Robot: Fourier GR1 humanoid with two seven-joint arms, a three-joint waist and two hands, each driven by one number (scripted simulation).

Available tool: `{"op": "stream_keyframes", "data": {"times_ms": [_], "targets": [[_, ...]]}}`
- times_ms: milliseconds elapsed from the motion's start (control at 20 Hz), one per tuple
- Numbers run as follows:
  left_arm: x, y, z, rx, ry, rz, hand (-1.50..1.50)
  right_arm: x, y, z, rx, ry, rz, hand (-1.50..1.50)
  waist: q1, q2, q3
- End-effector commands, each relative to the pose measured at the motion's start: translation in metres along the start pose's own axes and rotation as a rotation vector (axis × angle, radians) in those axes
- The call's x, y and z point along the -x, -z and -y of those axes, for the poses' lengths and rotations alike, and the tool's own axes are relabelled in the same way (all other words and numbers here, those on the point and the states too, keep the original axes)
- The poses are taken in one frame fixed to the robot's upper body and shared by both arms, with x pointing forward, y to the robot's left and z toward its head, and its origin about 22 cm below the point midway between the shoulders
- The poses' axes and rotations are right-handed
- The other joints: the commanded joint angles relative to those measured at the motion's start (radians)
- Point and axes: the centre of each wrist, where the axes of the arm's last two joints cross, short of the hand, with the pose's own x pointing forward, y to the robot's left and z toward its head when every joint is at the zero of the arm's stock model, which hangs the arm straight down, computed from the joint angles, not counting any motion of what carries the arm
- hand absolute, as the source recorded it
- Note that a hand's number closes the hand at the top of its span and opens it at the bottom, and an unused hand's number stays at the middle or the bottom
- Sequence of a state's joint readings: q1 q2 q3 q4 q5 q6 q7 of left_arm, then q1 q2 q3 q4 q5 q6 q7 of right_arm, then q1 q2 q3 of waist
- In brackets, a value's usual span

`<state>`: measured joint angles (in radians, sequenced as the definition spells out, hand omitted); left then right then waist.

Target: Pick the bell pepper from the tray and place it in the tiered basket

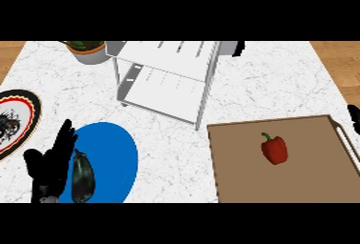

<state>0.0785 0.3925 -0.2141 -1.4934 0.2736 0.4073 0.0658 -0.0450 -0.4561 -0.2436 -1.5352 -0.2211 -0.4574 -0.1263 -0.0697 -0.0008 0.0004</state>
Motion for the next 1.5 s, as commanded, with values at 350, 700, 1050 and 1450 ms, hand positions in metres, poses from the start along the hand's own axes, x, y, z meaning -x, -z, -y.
{"op": "stream_keyframes", "data": {"times_ms": [350,700,1050,1450], "targets": [[0.026,-0.007,0.039,0.074,0.039,-0.009,0.00,-0.027,-0.074,0.058,-0.105,-0.189,-0.139,-1.50,0.031,-0.001,-0.005],[0.023,-0.010,0.042,0.082,0.040,0.012,0.00,-0.066,-0.077,0.056,-0.368,-0.600,-0.278,-1.50,0.068,0.008,-0.009],[0.023,-0.010,0.045,0.110,0.055,0.036,0.00,-0.107,-0.091,0.025,-0.323,-0.863,-0.333,-1.50,0.089,0.007,-0.005],[0.007,0.015,0.058,0.120,0.033,0.012,0.00,-0.094,-0.104,-0.038,-0.314,-0.966,-0.356,-1.50,0.086,0.007,-0.002]]}}
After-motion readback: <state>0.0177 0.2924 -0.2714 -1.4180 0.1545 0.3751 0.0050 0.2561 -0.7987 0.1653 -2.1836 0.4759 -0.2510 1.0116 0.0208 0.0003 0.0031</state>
